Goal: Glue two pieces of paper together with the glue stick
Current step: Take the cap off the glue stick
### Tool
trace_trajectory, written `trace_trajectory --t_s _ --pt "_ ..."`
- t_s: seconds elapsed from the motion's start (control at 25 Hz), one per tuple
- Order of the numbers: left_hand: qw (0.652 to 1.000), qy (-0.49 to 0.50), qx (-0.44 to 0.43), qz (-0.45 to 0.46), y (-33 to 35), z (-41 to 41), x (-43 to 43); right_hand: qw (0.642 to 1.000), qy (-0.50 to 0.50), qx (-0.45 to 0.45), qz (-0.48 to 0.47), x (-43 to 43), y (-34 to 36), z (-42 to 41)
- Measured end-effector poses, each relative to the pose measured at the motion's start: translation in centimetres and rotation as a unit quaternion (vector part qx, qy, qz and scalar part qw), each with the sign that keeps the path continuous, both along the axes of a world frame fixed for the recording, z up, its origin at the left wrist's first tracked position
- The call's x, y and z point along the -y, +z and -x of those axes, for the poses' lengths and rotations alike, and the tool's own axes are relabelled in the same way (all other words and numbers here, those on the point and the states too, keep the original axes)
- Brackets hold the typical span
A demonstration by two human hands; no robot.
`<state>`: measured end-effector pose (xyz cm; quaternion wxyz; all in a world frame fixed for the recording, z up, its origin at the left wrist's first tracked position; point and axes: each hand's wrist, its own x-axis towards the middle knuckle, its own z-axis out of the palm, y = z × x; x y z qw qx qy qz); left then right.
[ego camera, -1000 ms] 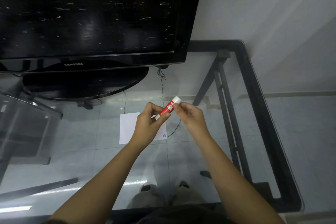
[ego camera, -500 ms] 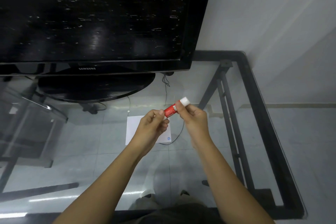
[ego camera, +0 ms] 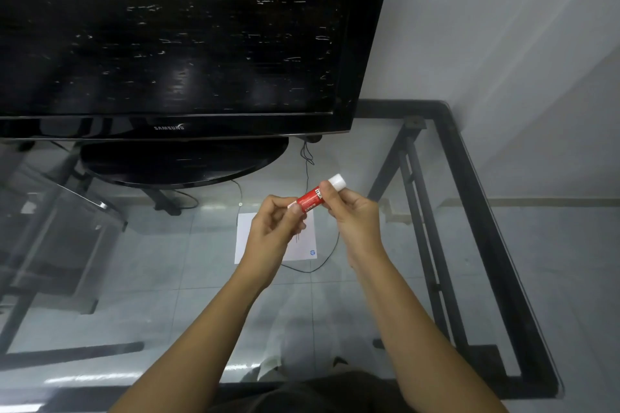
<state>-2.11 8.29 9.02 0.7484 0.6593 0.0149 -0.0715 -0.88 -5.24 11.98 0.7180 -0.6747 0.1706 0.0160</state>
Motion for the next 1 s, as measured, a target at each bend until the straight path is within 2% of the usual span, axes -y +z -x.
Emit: trace_trajectory --t_s 0.12,0.28,0.56,0.76,1.0 --pt "0.999 -0.01 0.003 0.047 0.0 -0.3 -0.2 1.0 0.003 0.008 0.001 -0.1 0.0 0.0" --pt "0.991 -0.019 -0.108 0.08 0.6 -0.8 -0.3 1.0 -0.007 0.007 0.006 -0.4 0.0 0.0" --pt "0.999 -0.02 0.001 0.025 0.3 -0.7 -1.0 1.0 -0.013 0.008 -0.002 -0.3 0.5 0.1" --pt "0.993 -0.021 -0.105 0.052 0.6 -0.9 -0.6 1.0 -0.009 0.013 -0.007 -0.1 0.7 -0.1" --pt "0.998 -0.023 -0.03 0.047 0.6 -0.9 -1.2 1.0 -0.008 0.014 -0.009 0.0 0.3 -0.1"
